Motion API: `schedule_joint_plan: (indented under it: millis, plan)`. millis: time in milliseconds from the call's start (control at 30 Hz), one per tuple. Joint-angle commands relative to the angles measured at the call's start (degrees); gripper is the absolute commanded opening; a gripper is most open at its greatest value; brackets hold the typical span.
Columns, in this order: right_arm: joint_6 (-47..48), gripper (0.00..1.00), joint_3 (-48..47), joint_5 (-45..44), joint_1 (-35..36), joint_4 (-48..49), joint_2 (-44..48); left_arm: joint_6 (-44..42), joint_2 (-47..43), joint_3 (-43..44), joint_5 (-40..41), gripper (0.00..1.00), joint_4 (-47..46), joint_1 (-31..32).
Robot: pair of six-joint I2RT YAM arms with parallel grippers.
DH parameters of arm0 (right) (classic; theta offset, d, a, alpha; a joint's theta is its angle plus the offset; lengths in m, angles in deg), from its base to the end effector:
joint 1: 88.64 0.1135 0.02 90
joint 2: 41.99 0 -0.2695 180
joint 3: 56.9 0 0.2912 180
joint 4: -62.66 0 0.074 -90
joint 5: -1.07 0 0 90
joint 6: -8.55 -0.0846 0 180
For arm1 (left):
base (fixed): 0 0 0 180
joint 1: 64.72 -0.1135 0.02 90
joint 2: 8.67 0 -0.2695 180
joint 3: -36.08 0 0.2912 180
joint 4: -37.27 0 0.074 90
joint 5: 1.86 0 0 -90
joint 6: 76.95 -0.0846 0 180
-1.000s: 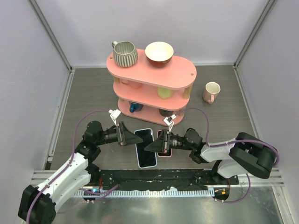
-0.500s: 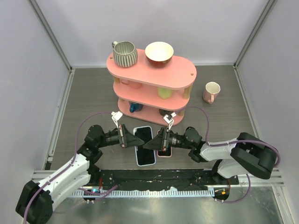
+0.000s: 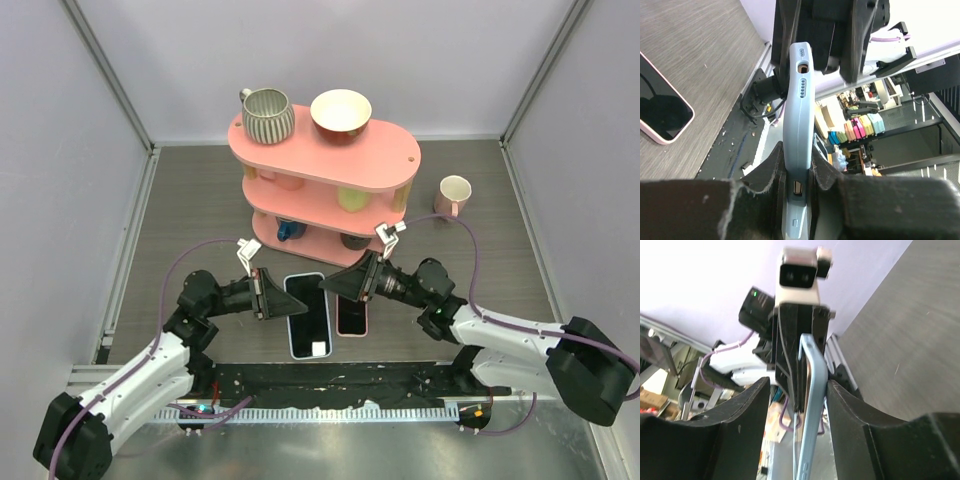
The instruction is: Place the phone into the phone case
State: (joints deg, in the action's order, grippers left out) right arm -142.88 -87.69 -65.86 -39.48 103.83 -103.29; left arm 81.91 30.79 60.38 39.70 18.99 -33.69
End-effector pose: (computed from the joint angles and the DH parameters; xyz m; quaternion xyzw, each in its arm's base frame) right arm 0.1650 0.2416 0.2301 -0.0862 0.6383 0.6927 0.3245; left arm 0.1584 -0.1692 0.2157 0.0785 0.6898 -0.6884 0.2102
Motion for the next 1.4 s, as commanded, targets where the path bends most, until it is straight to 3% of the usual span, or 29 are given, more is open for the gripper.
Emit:
schedule_joint_plan:
  millis: [0, 300, 500, 700, 933, 1067, 1133, 1367]
  plan:
    - [-0.1, 0.52, -4.6, 2.0, -3.4, 1.6, 1.1, 1.0, -0.1, 0.4, -3.1, 0.00, -2.3, 0.6]
    - [0.3, 0.50, -7.6, 8.9, -3.6, 0.9, -2.9, 1.5, 1.5, 0.5, -3.6, 0.00, -4.2, 1.0]
    - [3.9, 0.50, -7.3, 11.0, -3.6, -6.6, -2.4, 1.5, 1.4, 0.6, -3.7, 0.00, -4.2, 1.0]
    - [7.2, 0.64, -6.8, 8.5, -3.5, -13.5, 0.0, 1.5, 1.1, 0.3, -3.5, 0.00, -4.4, 1.0]
    - [8.1, 0.66, -7.4, 7.9, -3.6, -17.1, 1.0, 1.5, 1.3, 0.4, -3.5, 0.00, -4.5, 0.9]
    - [6.3, 0.59, -6.5, 10.5, -3.6, -12.6, -0.3, 1.5, 1.8, 0.4, -3.5, 0.00, -4.5, 1.0]
    - [5.2, 0.51, -6.2, 11.2, -3.6, -9.9, -0.9, 1.5, 1.8, 0.4, -3.4, 0.01, -4.5, 1.0]
    - [7.5, 0.10, -6.6, 10.7, -3.6, -11.0, -0.1, 1.2, 2.6, 1.0, -2.5, 0.00, -1.5, 1.0]
